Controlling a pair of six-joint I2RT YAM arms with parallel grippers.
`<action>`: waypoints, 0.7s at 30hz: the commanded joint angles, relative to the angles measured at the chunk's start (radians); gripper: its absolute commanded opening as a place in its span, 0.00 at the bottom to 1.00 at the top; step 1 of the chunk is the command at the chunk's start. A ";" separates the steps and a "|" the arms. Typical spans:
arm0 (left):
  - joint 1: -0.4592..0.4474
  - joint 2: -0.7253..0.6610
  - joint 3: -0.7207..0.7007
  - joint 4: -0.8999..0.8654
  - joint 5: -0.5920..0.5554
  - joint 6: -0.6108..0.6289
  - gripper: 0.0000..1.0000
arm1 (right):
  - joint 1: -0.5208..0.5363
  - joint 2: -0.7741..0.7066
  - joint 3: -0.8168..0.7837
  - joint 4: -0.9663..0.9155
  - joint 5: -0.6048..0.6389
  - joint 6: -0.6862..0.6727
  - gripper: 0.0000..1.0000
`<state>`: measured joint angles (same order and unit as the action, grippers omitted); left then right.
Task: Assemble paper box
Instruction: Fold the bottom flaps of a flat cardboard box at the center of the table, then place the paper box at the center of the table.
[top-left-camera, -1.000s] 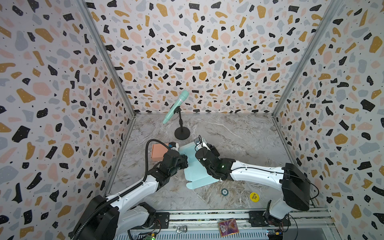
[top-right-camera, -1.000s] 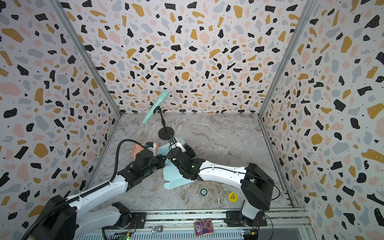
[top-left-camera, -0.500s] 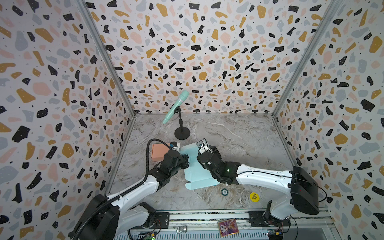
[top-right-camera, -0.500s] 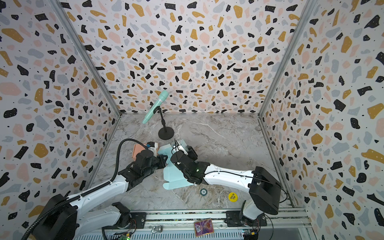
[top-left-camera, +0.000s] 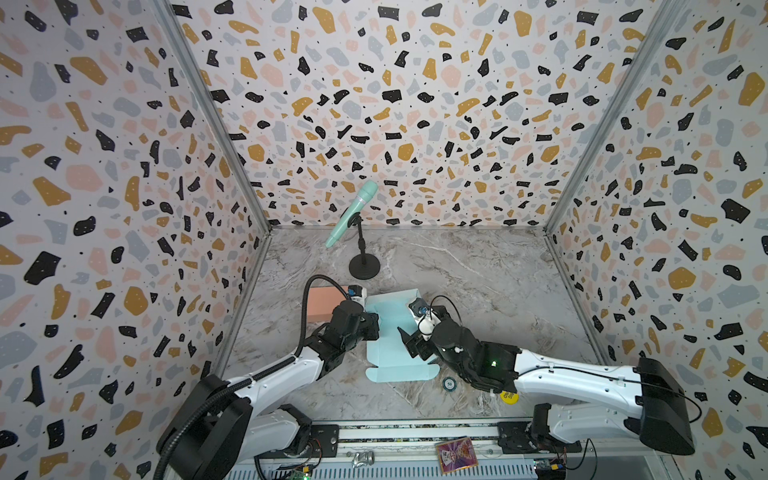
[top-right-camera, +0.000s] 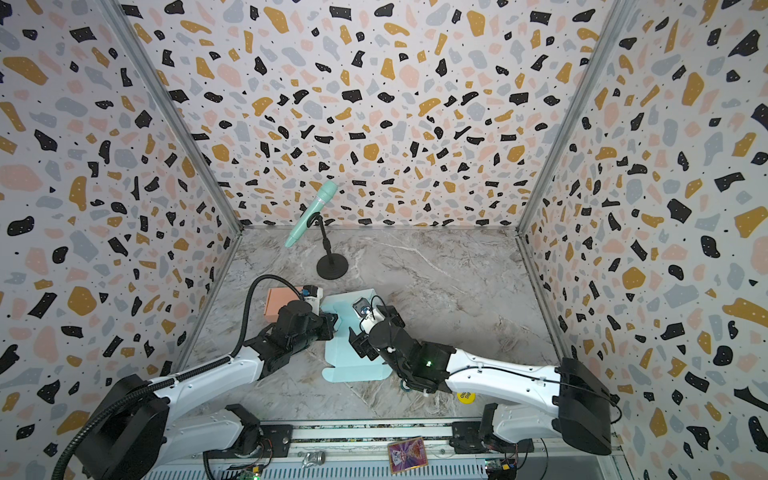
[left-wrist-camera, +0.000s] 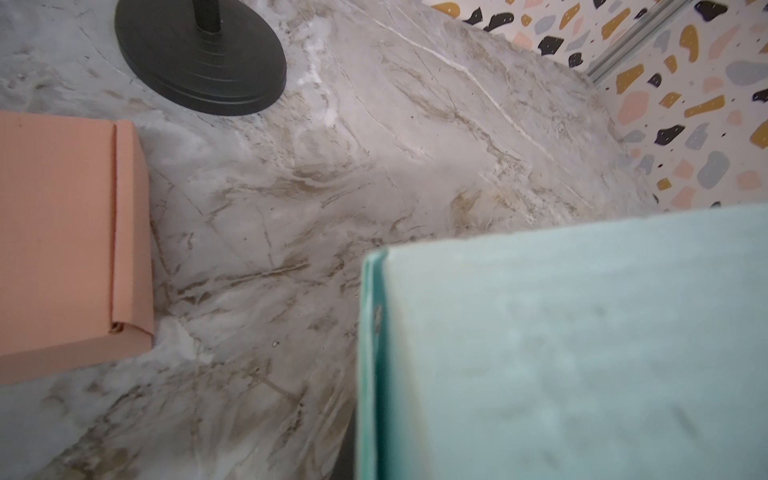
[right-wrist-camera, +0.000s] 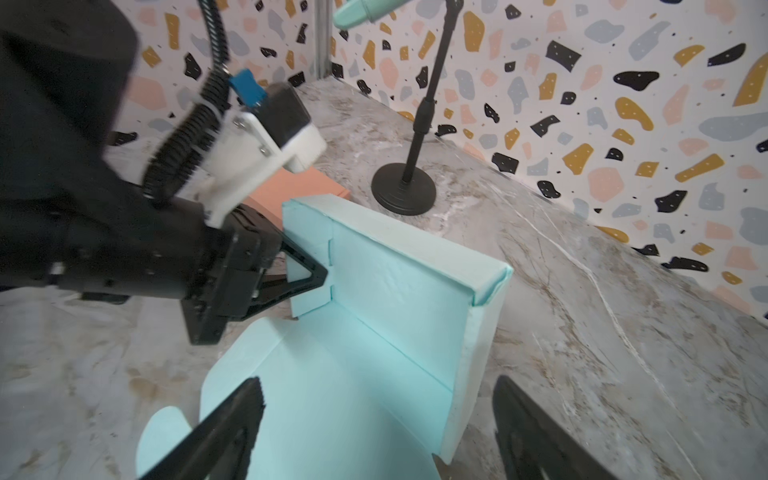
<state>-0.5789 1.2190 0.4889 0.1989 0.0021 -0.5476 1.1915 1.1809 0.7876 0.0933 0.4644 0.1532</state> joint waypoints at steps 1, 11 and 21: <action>-0.002 0.027 0.028 0.023 0.028 0.102 0.01 | -0.008 -0.109 -0.010 0.047 -0.071 0.005 0.89; -0.014 0.165 0.134 -0.148 -0.004 0.154 0.03 | -0.346 -0.061 0.104 -0.073 -0.483 -0.058 0.91; -0.040 0.225 0.149 -0.157 -0.027 0.145 0.05 | -0.399 0.198 0.201 -0.084 -0.678 -0.143 0.90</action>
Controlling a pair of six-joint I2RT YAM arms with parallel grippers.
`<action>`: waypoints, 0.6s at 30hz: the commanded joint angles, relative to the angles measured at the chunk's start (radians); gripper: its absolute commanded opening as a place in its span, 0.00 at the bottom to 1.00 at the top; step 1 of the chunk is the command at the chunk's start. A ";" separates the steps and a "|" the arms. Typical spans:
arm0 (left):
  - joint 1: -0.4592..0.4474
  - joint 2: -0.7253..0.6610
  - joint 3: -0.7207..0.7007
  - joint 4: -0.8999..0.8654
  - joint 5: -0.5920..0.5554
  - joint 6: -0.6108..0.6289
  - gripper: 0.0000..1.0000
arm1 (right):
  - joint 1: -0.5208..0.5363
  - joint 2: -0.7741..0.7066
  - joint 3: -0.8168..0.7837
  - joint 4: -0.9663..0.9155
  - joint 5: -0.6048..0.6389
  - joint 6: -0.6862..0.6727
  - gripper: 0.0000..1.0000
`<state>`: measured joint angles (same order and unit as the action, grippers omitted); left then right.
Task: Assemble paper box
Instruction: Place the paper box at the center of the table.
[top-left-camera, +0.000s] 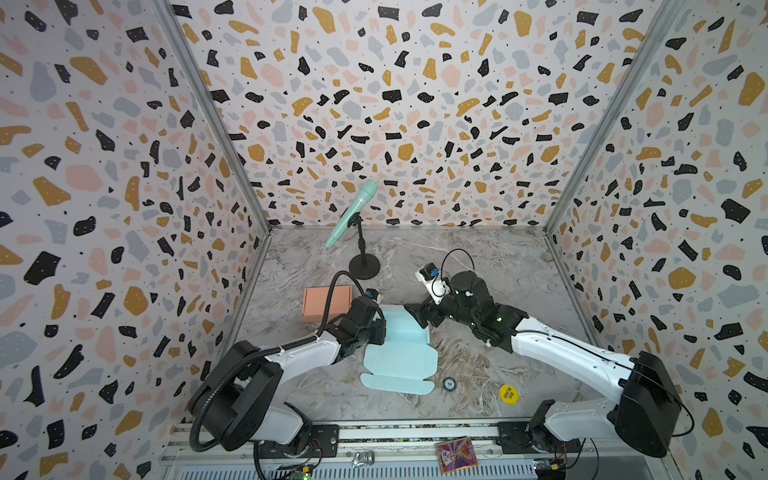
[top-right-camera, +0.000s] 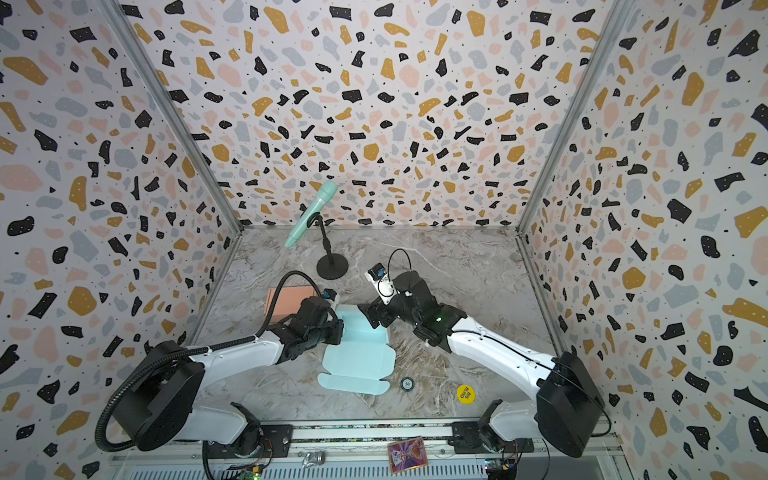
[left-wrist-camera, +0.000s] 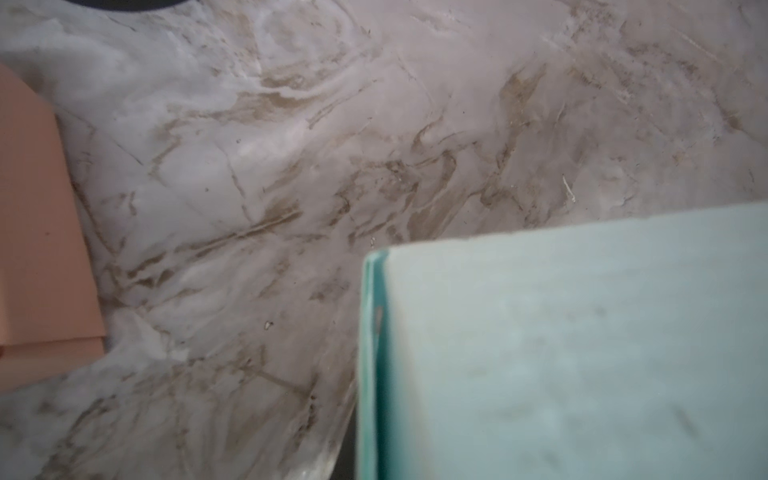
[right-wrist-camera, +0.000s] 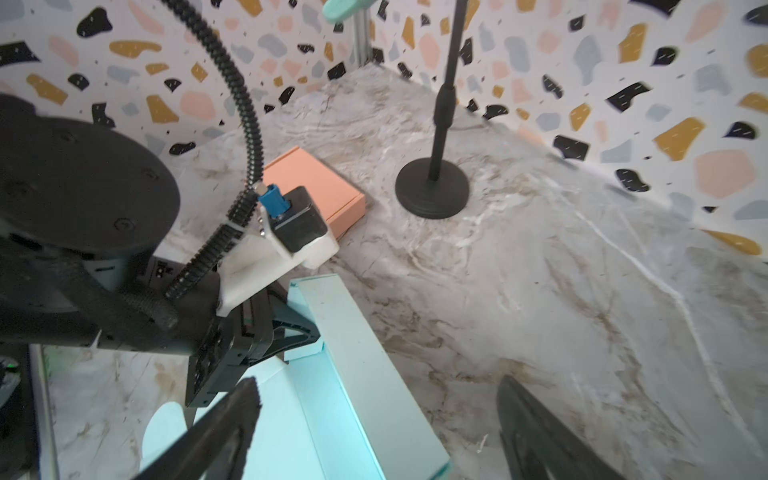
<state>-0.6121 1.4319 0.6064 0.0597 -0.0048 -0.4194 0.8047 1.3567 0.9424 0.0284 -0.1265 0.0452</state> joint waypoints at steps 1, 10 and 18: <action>-0.008 0.016 0.031 -0.019 -0.020 0.017 0.05 | -0.017 0.042 0.050 -0.019 -0.094 -0.041 0.90; -0.014 0.048 0.047 -0.025 -0.033 0.031 0.08 | -0.022 0.216 0.099 -0.021 -0.124 -0.075 0.90; -0.014 0.059 0.054 -0.023 -0.037 0.022 0.11 | -0.021 0.286 0.121 -0.046 -0.088 -0.100 0.88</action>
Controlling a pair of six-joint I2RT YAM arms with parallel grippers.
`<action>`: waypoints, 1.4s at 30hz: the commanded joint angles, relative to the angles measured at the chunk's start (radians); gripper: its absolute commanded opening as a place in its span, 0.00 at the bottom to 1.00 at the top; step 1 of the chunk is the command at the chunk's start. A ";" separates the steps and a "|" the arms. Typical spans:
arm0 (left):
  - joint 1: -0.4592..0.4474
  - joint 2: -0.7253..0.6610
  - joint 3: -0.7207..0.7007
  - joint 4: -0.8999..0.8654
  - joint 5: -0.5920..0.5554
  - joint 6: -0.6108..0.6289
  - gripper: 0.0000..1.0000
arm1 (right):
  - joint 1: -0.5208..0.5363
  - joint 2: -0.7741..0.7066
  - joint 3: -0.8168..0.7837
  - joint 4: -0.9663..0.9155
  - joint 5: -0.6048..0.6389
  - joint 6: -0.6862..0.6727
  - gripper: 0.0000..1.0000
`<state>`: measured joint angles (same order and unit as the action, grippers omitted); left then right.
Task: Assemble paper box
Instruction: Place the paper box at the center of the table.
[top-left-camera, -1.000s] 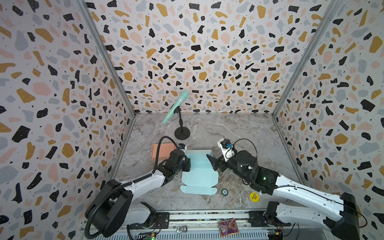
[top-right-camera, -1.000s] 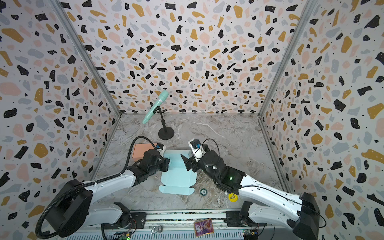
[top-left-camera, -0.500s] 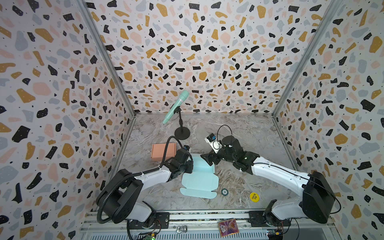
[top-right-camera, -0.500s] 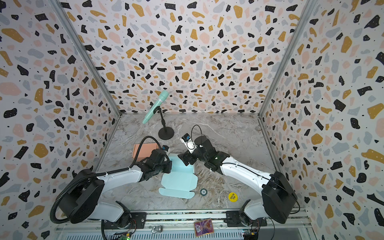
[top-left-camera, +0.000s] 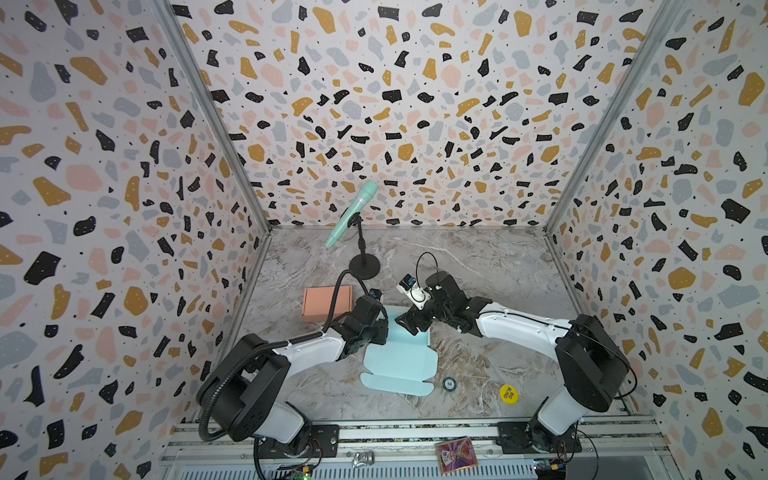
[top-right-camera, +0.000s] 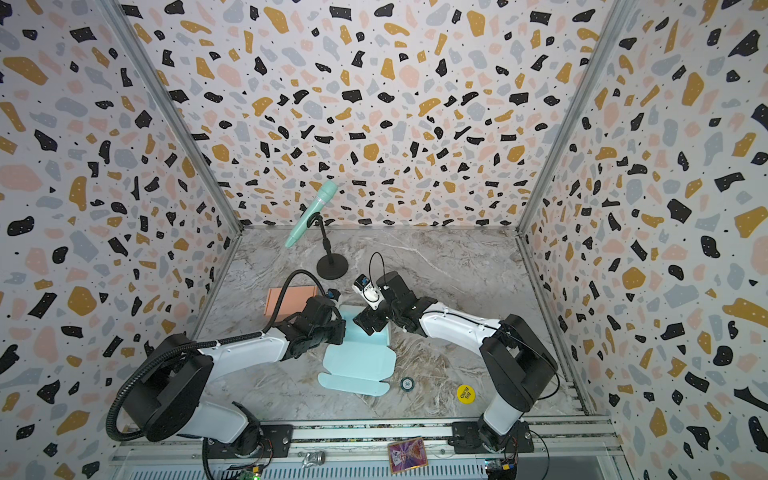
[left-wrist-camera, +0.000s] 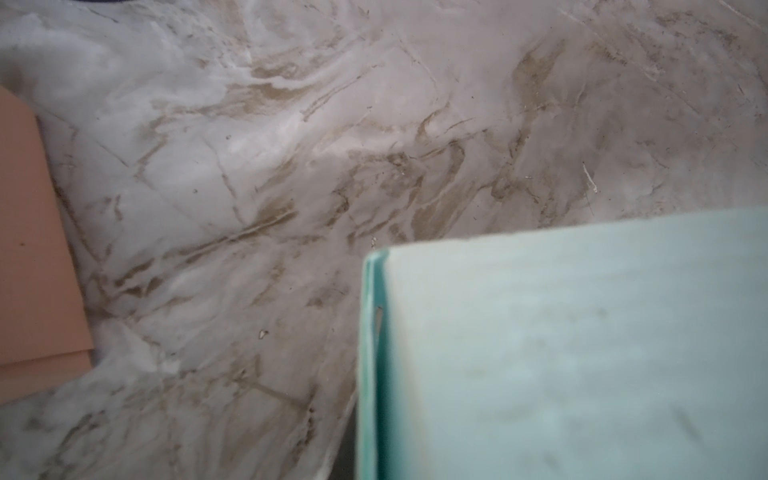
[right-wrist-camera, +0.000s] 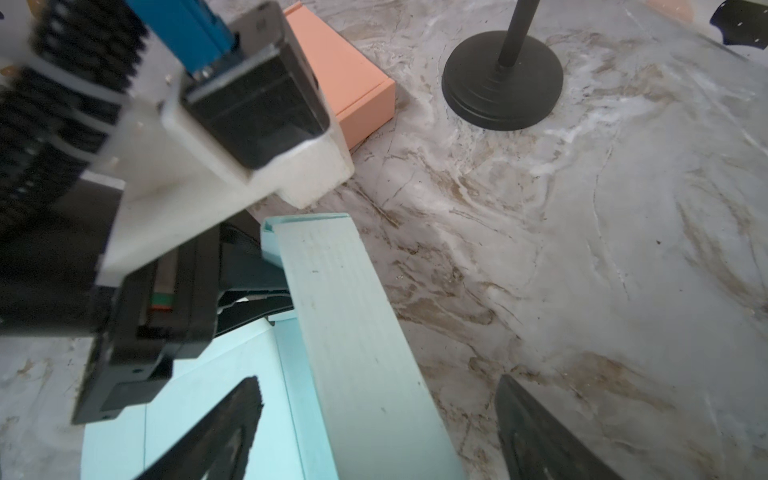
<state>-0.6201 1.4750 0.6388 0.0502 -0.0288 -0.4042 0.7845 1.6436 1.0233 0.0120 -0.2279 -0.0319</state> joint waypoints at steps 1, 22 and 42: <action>-0.007 0.016 0.022 -0.009 -0.013 0.007 0.13 | 0.001 0.005 0.041 -0.034 0.022 -0.026 0.88; -0.006 -0.089 0.010 -0.080 -0.034 0.004 0.39 | -0.047 0.078 0.081 -0.070 0.092 0.024 0.84; -0.007 -0.425 0.057 -0.303 -0.049 -0.072 0.58 | -0.240 0.107 0.015 0.039 -0.104 0.173 0.82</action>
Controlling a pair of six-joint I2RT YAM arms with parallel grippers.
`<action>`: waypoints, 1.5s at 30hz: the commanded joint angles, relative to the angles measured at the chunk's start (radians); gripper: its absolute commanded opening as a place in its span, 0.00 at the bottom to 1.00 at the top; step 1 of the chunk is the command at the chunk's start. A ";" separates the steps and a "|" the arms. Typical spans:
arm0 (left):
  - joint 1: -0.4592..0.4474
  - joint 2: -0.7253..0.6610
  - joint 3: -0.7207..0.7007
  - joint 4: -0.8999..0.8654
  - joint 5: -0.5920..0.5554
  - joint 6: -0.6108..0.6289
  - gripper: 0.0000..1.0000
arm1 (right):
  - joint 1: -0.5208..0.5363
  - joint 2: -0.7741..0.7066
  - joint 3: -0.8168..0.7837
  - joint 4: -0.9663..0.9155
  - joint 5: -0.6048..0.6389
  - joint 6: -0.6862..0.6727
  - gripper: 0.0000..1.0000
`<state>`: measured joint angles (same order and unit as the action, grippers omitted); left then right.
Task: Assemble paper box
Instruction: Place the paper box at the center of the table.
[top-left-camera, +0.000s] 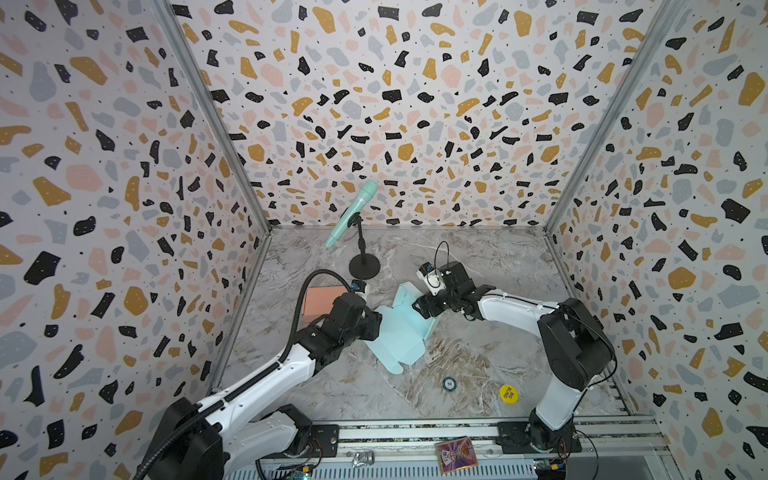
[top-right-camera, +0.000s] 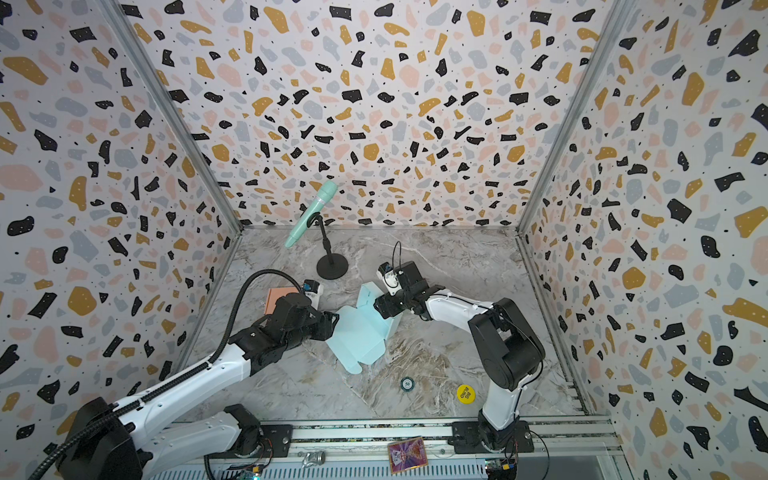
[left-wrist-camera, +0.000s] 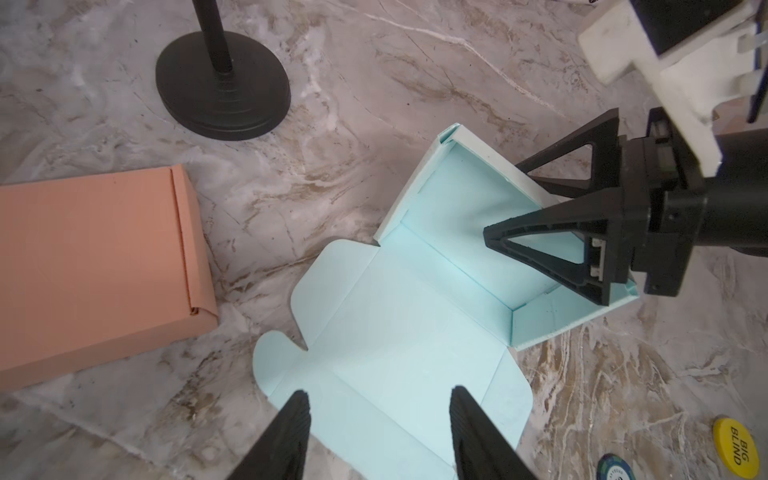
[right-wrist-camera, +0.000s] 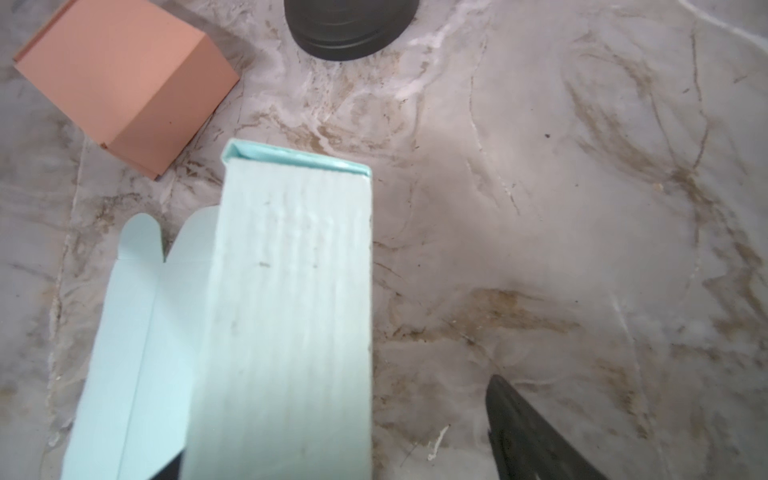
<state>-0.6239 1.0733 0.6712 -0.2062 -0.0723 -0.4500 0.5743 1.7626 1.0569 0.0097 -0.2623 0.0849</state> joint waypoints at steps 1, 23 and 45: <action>-0.003 -0.032 0.023 -0.054 -0.005 -0.034 0.58 | -0.043 -0.010 -0.027 0.053 -0.088 0.067 0.82; -0.008 0.044 0.016 0.095 0.057 -0.168 1.00 | -0.226 -0.004 -0.171 0.148 -0.088 0.172 0.85; -0.028 0.135 0.127 0.136 0.067 -0.171 0.89 | -0.268 0.009 -0.202 0.164 -0.048 0.164 0.84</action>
<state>-0.6456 1.2015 0.7570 -0.0967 -0.0158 -0.6247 0.3050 1.7683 0.8612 0.1734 -0.3096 0.2531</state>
